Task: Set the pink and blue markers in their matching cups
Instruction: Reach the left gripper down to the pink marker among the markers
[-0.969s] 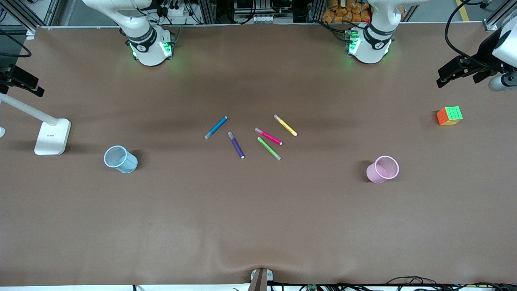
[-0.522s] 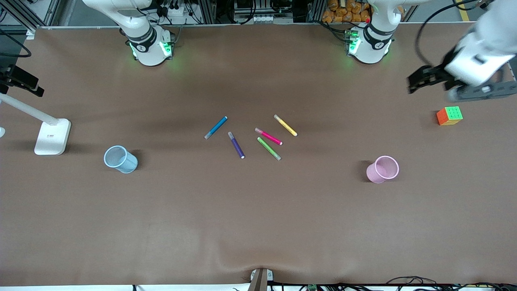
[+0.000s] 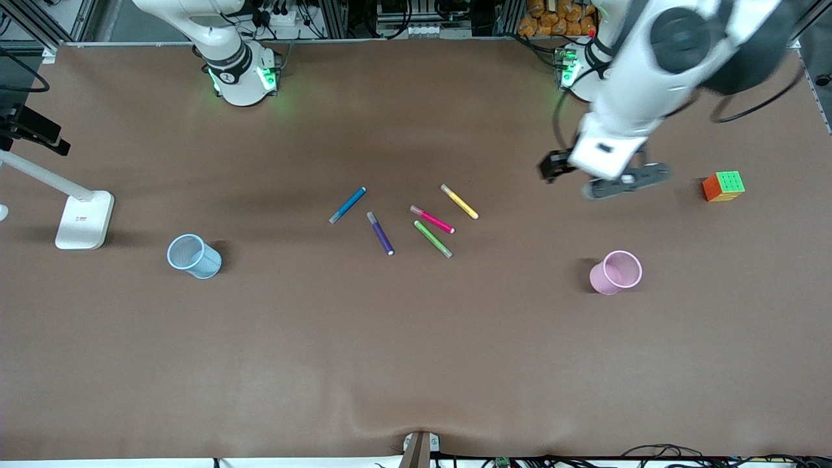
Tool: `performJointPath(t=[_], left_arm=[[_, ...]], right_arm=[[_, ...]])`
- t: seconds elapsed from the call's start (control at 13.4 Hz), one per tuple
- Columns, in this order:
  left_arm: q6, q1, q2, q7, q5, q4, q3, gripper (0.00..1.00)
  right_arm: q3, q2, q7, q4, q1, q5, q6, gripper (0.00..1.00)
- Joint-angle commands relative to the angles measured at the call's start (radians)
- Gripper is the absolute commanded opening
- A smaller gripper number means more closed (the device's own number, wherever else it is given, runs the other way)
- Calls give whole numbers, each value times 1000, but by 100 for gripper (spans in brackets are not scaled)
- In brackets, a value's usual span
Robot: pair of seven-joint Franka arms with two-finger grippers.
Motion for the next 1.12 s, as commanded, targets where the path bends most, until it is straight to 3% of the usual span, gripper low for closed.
performJointPath(t=[0.0, 0.37, 0.52, 0.67, 0.82, 1.04], left_arm=[[98, -57, 108, -203, 43, 4, -49, 100], [280, -265, 328, -638, 239, 33, -49, 100], [293, -338, 420, -772, 345, 80, -47, 99], [294, -394, 524, -892, 452, 128, -46, 95], [294, -452, 636, -998, 505, 234, -41, 87], [300, -532, 695, -1047, 529, 274, 28, 78]], right_arm=[[4, -2, -4, 4, -10, 16, -4, 100], [4, -2, -4, 7, -9, 17, -3, 100], [4, -2, -4, 6, -9, 20, -1, 100], [4, 44, -6, 15, -7, 19, 2, 100], [4, 47, -4, 29, -6, 19, -3, 100], [4, 104, -9, 33, -9, 11, 8, 100]])
